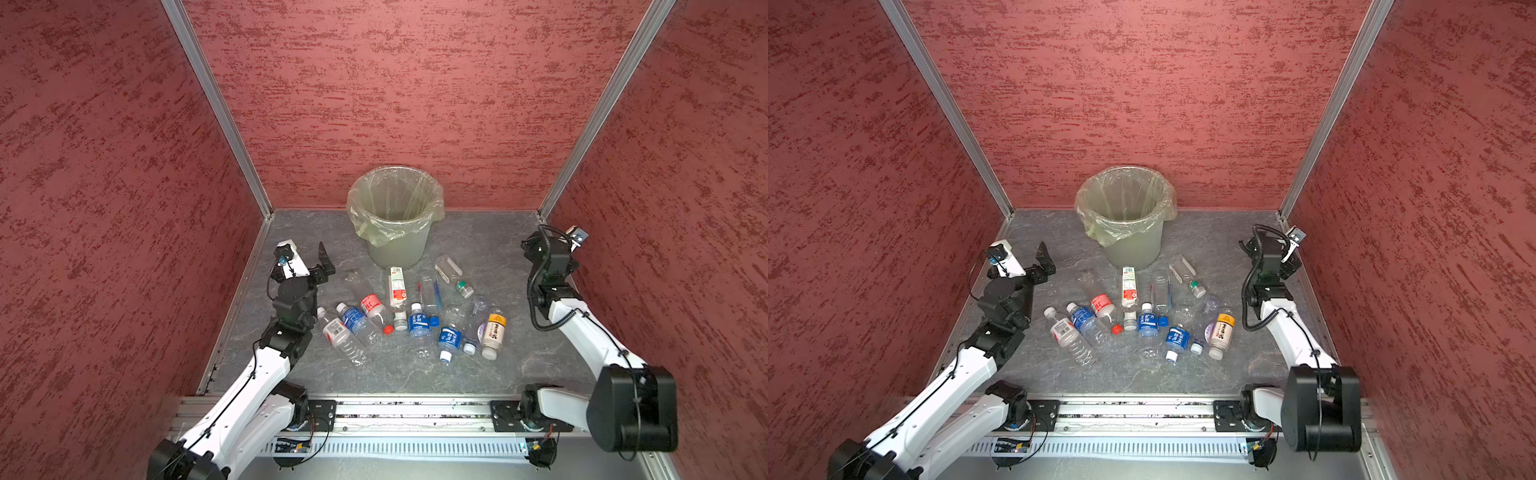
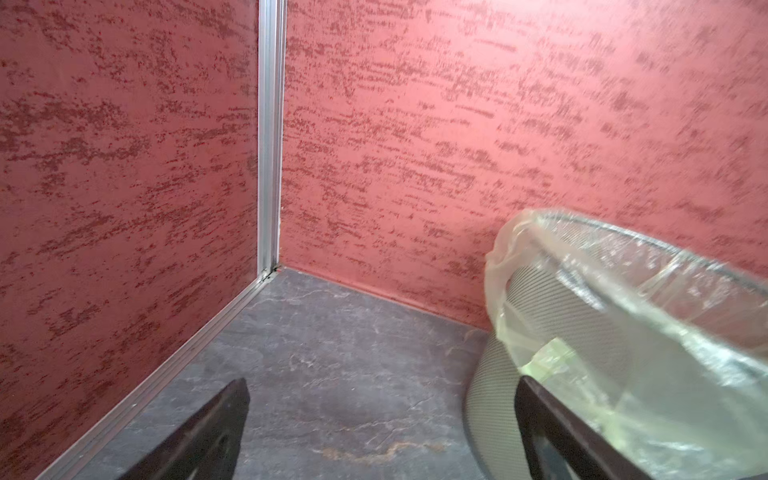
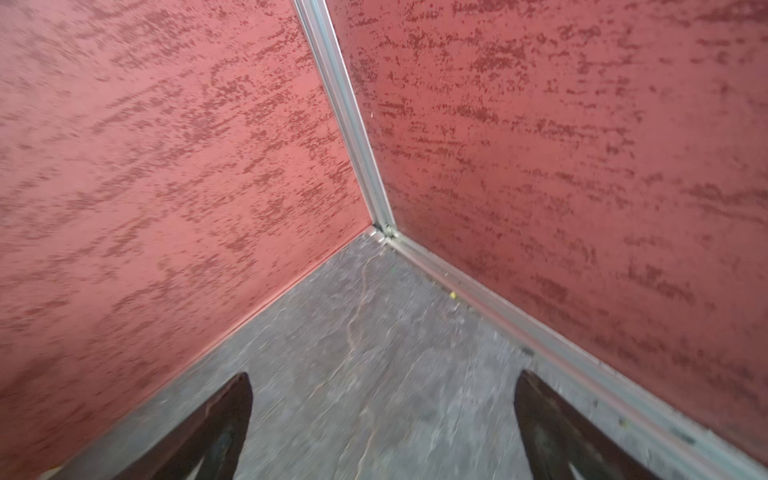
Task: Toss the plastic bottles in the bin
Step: 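Raise both arms and move both grippers toward the bottle cluster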
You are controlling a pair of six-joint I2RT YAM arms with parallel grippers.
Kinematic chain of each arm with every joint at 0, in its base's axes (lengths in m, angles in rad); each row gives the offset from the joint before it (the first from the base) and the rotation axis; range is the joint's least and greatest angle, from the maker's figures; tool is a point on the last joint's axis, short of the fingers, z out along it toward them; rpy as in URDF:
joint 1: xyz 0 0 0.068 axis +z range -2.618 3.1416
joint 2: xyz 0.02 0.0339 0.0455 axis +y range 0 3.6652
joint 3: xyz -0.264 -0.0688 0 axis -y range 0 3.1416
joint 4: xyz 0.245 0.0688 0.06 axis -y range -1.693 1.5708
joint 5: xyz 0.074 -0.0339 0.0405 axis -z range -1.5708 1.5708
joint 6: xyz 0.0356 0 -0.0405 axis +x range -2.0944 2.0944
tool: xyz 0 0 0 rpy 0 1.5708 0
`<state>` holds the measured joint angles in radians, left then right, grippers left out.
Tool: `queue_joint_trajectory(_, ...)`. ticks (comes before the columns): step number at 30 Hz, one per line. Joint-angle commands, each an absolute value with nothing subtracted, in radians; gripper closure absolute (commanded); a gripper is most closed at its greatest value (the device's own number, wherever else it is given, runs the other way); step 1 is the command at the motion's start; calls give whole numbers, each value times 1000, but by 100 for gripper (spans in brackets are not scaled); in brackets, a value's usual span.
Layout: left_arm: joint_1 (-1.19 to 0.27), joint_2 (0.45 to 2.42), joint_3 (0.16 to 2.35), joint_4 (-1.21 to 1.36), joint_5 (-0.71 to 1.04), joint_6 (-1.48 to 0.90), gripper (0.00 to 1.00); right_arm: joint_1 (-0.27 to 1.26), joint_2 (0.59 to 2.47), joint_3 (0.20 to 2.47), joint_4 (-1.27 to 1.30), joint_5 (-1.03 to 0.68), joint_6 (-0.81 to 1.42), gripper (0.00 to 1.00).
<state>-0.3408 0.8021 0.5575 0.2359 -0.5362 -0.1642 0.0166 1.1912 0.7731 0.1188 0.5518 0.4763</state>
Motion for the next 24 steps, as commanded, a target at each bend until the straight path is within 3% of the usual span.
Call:
queue_joint_trajectory(1, -375, 798, 649, -108, -531, -293, 1, 102, 1121, 777, -130, 612, 606, 1)
queue_joint_trajectory(7, -519, 764, 718, -352, -639, -329, 1, 288, 1027, 835, -377, 695, 605, 1)
queue_joint_trajectory(14, -626, 683, 756, -602, -600, -484, 0, 460, 1000, 900, -683, 664, 685, 1)
queue_joint_trajectory(24, -727, 673, 741, -861, -534, -767, 6, 561, 902, 850, -918, 487, 896, 1)
